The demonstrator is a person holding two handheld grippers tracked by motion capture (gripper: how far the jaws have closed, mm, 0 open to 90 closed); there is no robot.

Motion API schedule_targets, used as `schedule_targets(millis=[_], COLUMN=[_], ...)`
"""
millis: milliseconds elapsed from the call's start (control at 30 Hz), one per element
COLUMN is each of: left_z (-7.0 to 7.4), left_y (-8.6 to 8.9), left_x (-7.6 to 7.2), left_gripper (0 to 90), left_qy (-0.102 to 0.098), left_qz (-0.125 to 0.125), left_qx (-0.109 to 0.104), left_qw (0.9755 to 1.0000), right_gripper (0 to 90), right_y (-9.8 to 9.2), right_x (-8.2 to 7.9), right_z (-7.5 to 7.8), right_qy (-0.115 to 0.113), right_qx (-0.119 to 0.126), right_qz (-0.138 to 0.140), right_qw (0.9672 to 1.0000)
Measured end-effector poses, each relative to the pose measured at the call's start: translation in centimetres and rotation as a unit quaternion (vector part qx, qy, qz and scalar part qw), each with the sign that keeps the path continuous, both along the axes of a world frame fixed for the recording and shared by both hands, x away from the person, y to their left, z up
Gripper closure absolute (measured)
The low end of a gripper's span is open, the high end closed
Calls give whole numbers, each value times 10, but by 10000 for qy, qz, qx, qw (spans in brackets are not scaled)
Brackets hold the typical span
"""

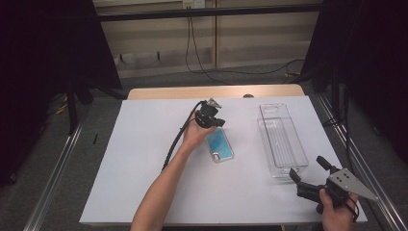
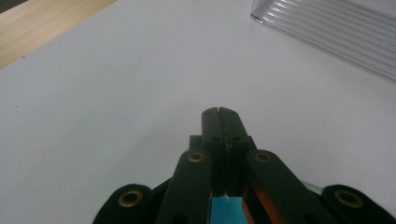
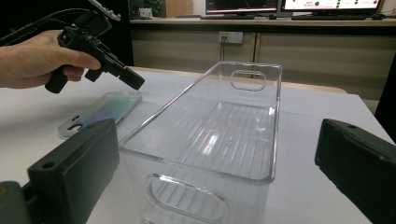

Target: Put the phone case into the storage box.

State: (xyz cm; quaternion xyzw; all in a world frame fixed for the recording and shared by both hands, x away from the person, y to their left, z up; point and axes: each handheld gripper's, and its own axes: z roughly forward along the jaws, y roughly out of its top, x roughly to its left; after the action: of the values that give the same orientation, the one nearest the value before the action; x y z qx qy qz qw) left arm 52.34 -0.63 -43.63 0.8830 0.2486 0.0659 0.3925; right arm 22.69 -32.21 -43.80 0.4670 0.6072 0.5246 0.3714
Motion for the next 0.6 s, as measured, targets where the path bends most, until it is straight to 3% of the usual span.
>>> schedule_targets(millis=[333, 400, 600], left_z=[-10, -12, -13], left_y=[-9, -9, -7], left_x=[-1, -2, -2], left_gripper=[900, 900, 900], left_qy=[142, 98, 116], left_qz=[-121, -177, -168], left_qx=[102, 218, 268], left_qw=[9998, 9996, 9994], right_gripper=[0, 0, 0], right_y=[-1, -1, -1], right_x=[-1, -1, -1], right_z=[0, 0, 0], right_qy=[3, -2, -1], right_qx=[1, -18, -21], right_qz=[6, 12, 11], right_qw=[10000, 10000, 10000])
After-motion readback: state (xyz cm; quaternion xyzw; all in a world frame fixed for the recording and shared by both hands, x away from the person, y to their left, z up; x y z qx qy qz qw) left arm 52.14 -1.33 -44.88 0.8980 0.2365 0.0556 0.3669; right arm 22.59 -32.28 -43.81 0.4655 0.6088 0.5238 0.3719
